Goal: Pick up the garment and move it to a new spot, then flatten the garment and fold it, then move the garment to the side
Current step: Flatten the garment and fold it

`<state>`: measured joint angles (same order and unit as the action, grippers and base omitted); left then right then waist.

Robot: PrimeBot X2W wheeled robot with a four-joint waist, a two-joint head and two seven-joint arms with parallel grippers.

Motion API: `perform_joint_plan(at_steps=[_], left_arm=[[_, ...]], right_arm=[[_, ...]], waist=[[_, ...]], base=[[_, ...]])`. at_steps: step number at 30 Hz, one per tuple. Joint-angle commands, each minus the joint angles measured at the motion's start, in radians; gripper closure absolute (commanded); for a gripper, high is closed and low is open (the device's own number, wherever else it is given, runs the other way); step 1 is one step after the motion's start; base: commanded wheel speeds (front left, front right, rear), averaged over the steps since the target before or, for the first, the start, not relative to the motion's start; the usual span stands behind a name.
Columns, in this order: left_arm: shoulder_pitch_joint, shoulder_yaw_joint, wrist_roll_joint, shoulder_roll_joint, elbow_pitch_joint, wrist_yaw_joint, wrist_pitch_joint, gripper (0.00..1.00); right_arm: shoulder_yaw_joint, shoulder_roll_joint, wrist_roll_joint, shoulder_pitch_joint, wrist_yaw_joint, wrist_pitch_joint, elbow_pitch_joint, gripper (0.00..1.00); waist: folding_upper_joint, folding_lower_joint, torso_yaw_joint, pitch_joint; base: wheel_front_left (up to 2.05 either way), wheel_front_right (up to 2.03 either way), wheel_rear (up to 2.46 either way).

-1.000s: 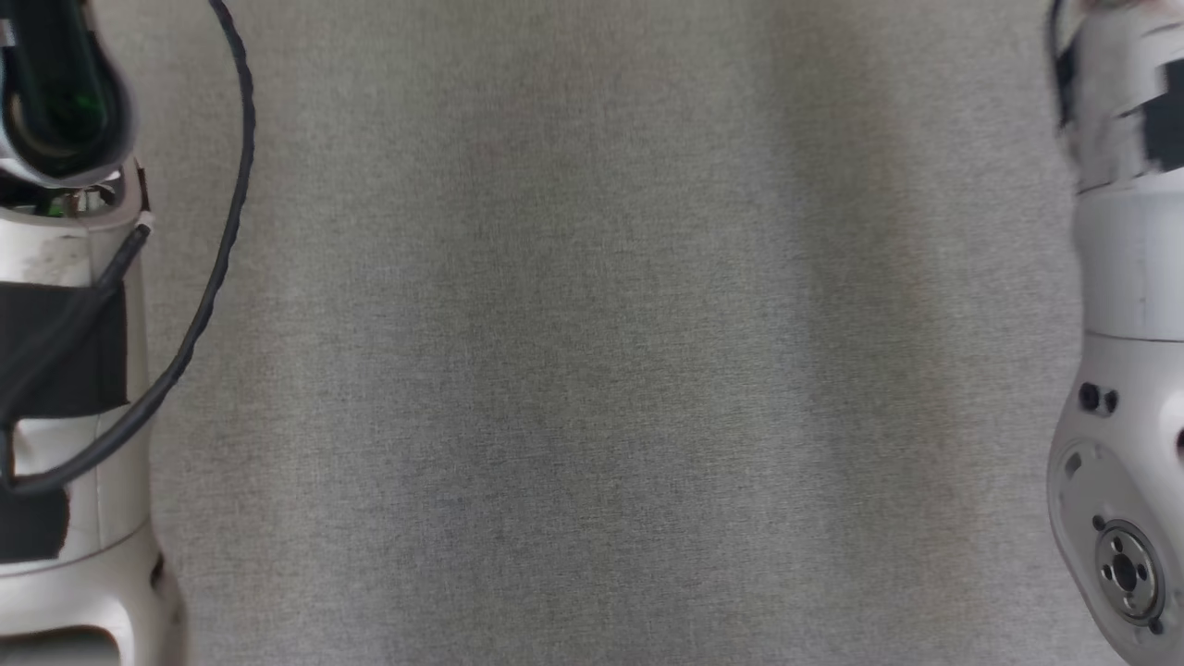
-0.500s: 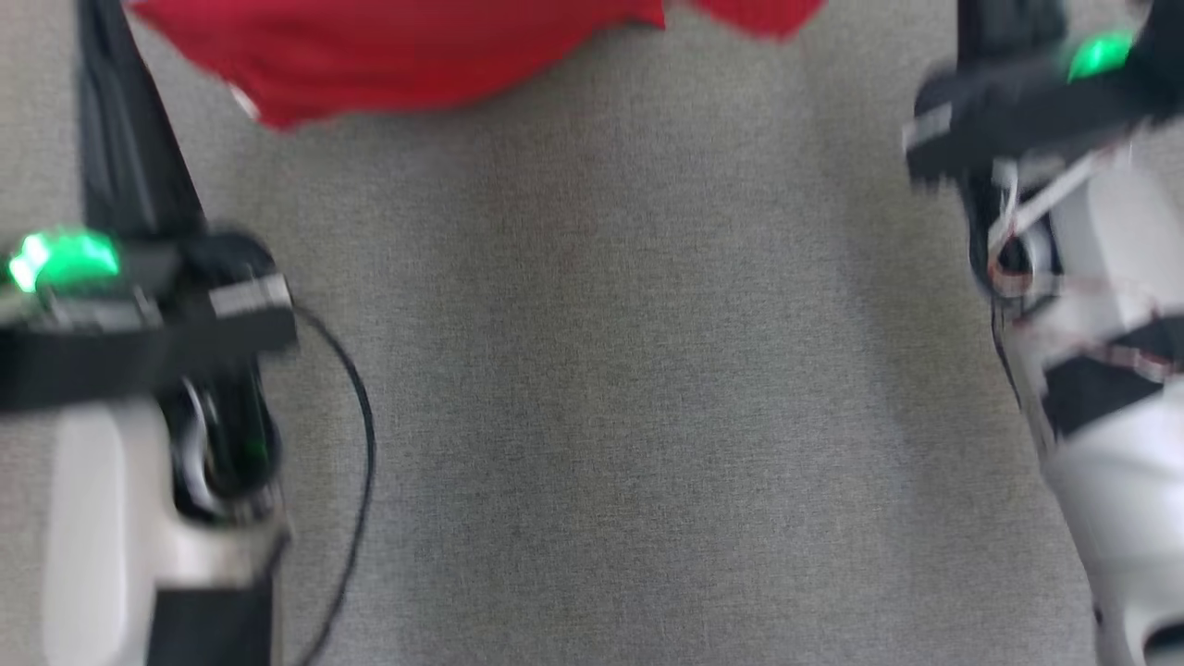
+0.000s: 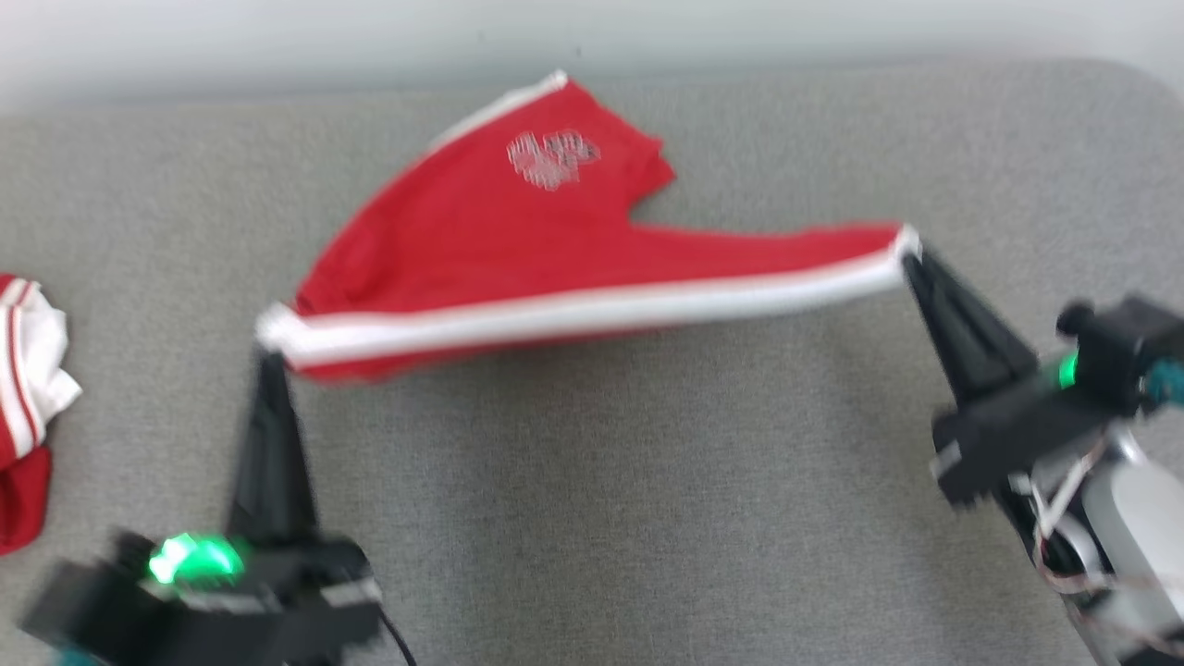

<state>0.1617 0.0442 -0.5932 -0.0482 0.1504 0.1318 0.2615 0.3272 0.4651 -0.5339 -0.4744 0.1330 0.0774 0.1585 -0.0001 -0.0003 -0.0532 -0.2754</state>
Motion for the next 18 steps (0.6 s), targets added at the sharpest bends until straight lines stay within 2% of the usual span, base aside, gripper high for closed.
perform_joint_plan(at_steps=[1, 4, 8, 13, 18], left_arm=[[-0.055, 0.019, 0.025, -0.004, 0.009, -0.004, 0.004, 1.0], [-0.133, 0.083, 0.101, -0.003, 0.007, -0.003, 0.004, 1.0], [-0.219, 0.166, 0.183, -0.007, -0.007, -0.003, 0.004, 1.0], [-0.321, 0.219, 0.194, -0.013, -0.018, -0.003, 0.004, 1.0], [-0.414, 0.215, 0.183, -0.024, -0.033, -0.003, 0.004, 1.0]], right_arm=[[-0.001, 0.035, -0.009, 0.062, -0.004, -0.028, -0.039, 1.0], [-0.007, 0.078, 0.0, 0.153, -0.004, -0.093, -0.116, 1.0], [-0.043, 0.101, -0.005, 0.277, -0.004, -0.182, -0.202, 1.0], [-0.112, 0.075, 0.012, 0.43, -0.004, -0.281, -0.288, 1.0], [-0.185, 0.037, 0.043, 0.585, -0.004, -0.389, -0.342, 1.0]], waist=[[0.0001, 0.0003, 0.0, 0.071], [0.0001, 0.0003, 0.005, 0.101], [0.0001, 0.0003, 0.017, 0.131], [0.0001, 0.0003, 0.032, 0.154], [0.0001, 0.0003, 0.045, 0.174]], base=[[0.0, 0.0, 0.0], [0.0, 0.0, 0.0], [0.0, 0.0, 0.0], [0.0, 0.0, 0.0], [0.0, 0.0, 0.0]])
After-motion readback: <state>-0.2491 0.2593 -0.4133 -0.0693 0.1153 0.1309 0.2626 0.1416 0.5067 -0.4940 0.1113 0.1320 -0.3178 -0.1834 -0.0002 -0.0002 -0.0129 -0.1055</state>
